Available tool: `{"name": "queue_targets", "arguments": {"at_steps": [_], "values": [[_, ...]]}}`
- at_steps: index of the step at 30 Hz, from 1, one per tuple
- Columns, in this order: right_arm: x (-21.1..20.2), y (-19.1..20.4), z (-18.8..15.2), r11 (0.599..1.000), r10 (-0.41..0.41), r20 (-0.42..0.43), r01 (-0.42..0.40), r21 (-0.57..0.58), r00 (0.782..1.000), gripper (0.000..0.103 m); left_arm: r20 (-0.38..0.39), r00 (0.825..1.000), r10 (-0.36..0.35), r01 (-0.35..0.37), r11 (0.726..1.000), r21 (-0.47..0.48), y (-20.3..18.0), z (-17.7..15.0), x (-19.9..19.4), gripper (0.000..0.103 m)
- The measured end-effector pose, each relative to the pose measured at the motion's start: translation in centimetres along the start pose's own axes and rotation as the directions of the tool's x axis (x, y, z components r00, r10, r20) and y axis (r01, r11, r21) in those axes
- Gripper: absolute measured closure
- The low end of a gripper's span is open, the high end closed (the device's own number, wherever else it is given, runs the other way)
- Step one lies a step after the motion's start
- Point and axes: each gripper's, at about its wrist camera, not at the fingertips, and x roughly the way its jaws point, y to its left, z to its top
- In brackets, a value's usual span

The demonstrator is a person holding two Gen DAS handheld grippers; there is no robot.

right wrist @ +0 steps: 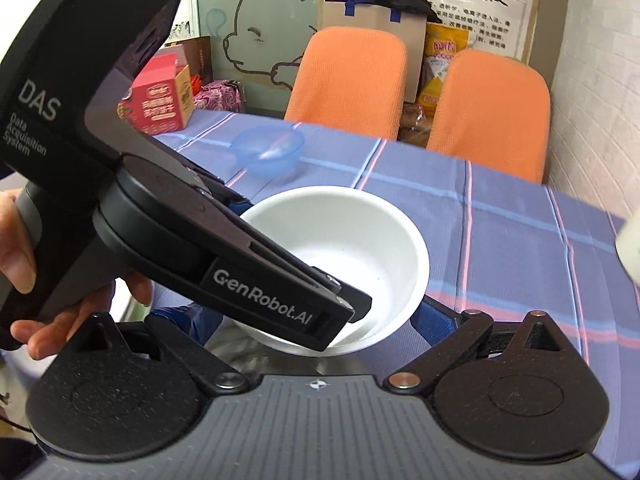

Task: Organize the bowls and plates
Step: 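Lower the white bowl into the steel bowl and open the left gripper, then move the left gripper to the blue plastic bowl and grasp its rim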

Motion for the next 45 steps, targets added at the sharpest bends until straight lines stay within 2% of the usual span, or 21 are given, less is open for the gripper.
{"name": "queue_targets", "arguments": {"at_steps": [11,13,15,19,21,28,37,45], "values": [[-1.2,1.7,-4.3,0.999,0.021,-0.026,-0.02,0.039,0.999,0.014,-0.034,0.999,0.003,-0.002,1.0,0.017,-2.7,-6.2,-0.4,0.033],[-1.2,1.9,-4.9,0.999,0.024,-0.027,-0.023,0.047,0.999,0.015,-0.045,0.999,0.001,0.0,1.0,0.011,-2.7,-6.6,-0.1,0.033],[-1.2,1.9,-5.1,0.999,0.013,-0.027,-0.012,0.041,1.0,0.015,-0.044,0.999,0.015,-0.015,1.0,0.014,-2.6,-6.7,-0.1,0.027],[-1.8,1.7,-6.2,0.999,-0.025,-0.025,0.026,0.035,0.999,0.016,-0.042,0.999,0.022,-0.021,1.0,0.01,-2.4,-6.6,-0.6,0.021],[-2.0,1.2,-6.5,0.998,-0.024,-0.031,0.026,0.054,0.999,0.016,-0.029,0.999,0.013,-0.013,1.0,0.008,-2.3,-6.5,-1.1,0.011],[-3.4,0.8,-8.2,0.995,-0.027,-0.035,0.03,0.095,0.999,0.016,0.006,0.999,0.033,-0.033,0.999,0.03,-2.6,-6.8,-2.5,0.011],[-3.4,0.4,-8.1,0.993,-0.034,-0.03,0.038,0.115,0.999,0.016,0.015,0.999,0.033,-0.034,0.999,0.026,-2.3,-7.2,-3.2,0.011],[-3.0,-0.3,-5.2,0.994,-0.019,-0.038,0.023,0.103,0.999,0.015,0.058,0.996,0.065,-0.066,0.998,0.006,0.3,-6.6,-5.2,0.011]]}}
